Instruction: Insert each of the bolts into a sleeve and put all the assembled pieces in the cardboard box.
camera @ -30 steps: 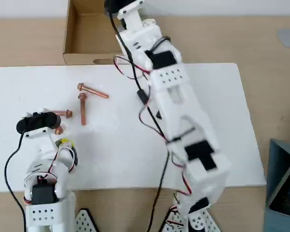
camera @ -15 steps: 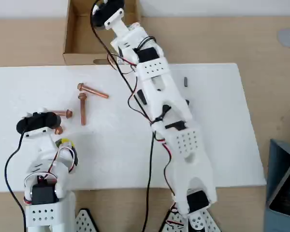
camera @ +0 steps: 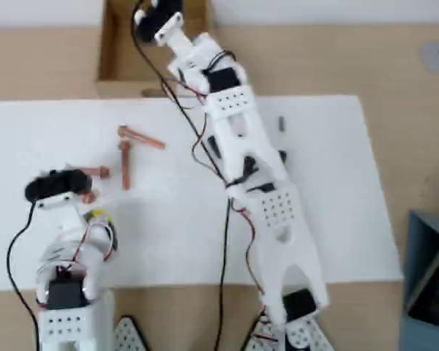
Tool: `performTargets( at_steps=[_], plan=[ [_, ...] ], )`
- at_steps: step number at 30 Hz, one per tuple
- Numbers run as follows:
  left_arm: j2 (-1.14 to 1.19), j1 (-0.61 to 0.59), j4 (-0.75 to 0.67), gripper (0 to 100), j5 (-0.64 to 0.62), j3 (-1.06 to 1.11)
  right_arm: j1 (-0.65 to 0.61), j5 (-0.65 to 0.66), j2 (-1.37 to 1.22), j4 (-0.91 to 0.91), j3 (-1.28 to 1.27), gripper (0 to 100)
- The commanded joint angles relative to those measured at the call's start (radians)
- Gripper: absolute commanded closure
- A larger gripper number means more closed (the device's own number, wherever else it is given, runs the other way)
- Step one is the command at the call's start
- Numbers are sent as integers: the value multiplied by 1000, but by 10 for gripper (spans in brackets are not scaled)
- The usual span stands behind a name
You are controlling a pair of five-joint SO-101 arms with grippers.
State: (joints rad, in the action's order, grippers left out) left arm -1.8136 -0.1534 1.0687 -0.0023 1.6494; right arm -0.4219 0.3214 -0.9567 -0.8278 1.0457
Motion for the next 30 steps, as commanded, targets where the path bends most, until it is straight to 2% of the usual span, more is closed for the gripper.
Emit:
performTargets(
  at_steps=[1,7,20,30],
  plan=[
    [-10,-5,-20,998,3,-3,13,9,16,-37,79,874],
    [-10,-5,-20,998,3,-3,12,6,18,-187,228,875],
    [-10,-6,-20,998,3,-3,12,6,16,-690,622,875],
    [-10,-9,-20,998,0,-3,5,6,120,-867,622,875]
  ],
)
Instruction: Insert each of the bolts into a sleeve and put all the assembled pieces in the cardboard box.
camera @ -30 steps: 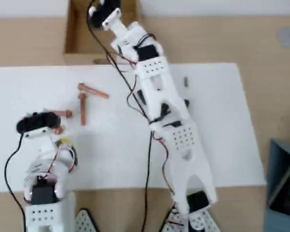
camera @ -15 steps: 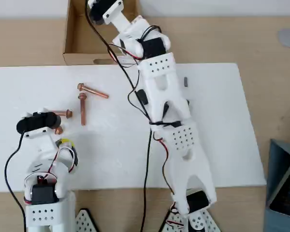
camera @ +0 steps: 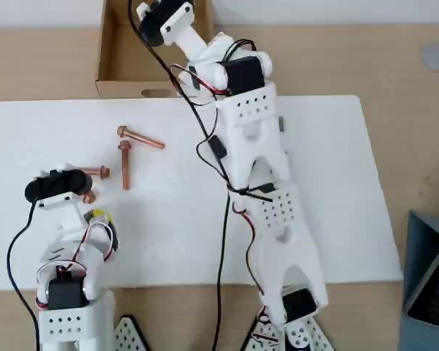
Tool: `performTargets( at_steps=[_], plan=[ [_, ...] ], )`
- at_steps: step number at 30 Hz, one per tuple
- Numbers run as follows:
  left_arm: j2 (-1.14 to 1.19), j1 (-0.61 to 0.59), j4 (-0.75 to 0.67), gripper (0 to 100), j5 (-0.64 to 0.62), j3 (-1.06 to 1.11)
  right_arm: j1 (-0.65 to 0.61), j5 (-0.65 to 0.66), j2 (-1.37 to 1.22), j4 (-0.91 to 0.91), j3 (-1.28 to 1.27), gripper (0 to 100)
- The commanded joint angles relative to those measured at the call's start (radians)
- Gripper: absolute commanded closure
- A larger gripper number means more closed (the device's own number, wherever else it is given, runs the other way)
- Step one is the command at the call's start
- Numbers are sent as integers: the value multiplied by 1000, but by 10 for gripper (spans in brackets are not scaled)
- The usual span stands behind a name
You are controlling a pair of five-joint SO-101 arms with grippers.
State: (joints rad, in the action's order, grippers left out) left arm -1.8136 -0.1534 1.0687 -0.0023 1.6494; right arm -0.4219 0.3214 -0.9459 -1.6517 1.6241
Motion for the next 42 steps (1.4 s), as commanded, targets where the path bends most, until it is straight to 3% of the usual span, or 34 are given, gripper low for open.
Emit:
performTargets(
  at_steps=[1,13,18,27,33,42],
  plan=[
    [-10,-9,-20,998,0,-3,5,6,127,-75,44,875],
    [-10,-9,-20,998,-2,-3,28,-3,263,-138,-50,875],
    [-10,-9,-20,998,-2,-3,28,-121,424,-138,-288,872],
    [-10,-9,-20,998,-2,-3,28,-207,665,-133,-854,871],
    [-10,-9,-20,998,-2,-3,27,-206,653,-121,-1027,871],
    [-10,-9,-20,997,-2,-3,27,-198,498,-115,-1038,868]
  ],
)
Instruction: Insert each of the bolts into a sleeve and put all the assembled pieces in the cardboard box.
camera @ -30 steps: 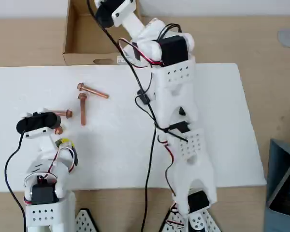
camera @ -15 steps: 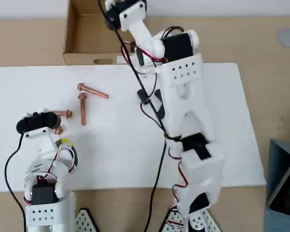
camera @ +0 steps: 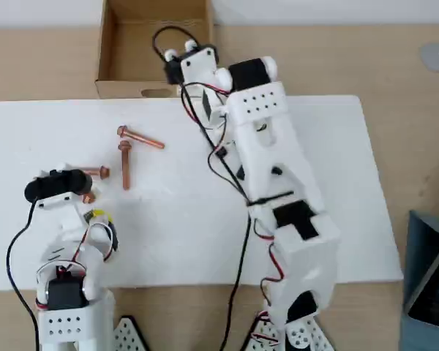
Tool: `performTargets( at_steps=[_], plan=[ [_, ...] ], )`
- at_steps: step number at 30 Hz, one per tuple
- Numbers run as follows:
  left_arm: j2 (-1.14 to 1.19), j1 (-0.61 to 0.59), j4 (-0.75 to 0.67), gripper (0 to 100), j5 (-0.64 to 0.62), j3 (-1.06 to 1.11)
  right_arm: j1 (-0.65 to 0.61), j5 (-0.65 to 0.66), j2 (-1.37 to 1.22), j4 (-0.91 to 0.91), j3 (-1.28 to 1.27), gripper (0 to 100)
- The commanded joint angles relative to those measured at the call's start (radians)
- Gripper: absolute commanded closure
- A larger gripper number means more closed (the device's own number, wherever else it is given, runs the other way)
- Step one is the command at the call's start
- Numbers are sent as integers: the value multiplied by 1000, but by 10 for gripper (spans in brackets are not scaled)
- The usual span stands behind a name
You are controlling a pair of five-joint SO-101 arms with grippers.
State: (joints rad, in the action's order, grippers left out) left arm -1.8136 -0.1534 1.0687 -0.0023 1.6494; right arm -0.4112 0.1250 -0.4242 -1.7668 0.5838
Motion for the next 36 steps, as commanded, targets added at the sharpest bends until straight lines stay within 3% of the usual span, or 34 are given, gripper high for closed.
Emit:
performTargets(
  at_steps=[1,4,23,32,36],
  plan=[
    [-10,-9,-20,997,-2,-3,16,0,-44,3,2,855],
    [-10,-9,-20,997,-2,-3,15,26,-97,17,2,818],
    [-10,-9,-20,997,-2,-3,16,97,-475,51,401,817],
    [-10,-9,-20,997,-2,-3,13,91,-613,51,470,818],
    [-10,-9,-20,997,-2,-3,13,91,-638,49,470,897]
  ],
)
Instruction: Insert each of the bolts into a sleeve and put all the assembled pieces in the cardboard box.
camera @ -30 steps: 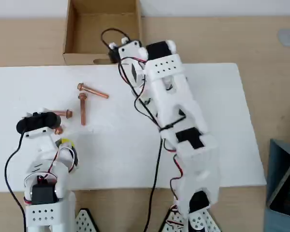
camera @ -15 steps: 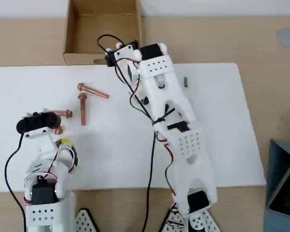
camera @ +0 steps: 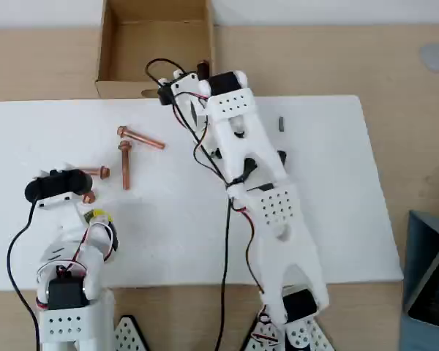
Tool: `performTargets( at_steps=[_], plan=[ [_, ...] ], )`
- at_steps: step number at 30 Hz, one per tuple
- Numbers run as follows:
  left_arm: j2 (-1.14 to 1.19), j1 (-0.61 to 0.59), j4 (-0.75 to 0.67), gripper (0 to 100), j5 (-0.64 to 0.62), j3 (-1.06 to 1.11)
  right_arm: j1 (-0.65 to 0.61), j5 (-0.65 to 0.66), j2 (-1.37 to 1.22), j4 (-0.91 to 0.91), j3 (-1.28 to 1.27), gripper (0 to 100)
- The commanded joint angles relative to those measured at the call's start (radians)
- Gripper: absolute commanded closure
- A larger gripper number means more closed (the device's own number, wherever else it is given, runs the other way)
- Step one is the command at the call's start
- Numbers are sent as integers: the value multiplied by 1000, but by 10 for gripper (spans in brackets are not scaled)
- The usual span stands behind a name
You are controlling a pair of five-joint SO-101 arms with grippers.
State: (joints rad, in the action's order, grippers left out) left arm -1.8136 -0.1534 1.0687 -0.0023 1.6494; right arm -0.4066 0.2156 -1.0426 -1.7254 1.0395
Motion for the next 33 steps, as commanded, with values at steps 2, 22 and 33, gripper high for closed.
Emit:
performTargets(
  at_steps=[2,22,33],
  plan=[
    [-10,-9,-20,997,-2,-3,7,-2,-18,8,15,944],
    [-10,-8,-20,997,2,-3,12,-66,302,-64,196,989],
    [-10,-9,-20,997,-5,-3,91,-66,837,-63,-272,989]
  ],
)
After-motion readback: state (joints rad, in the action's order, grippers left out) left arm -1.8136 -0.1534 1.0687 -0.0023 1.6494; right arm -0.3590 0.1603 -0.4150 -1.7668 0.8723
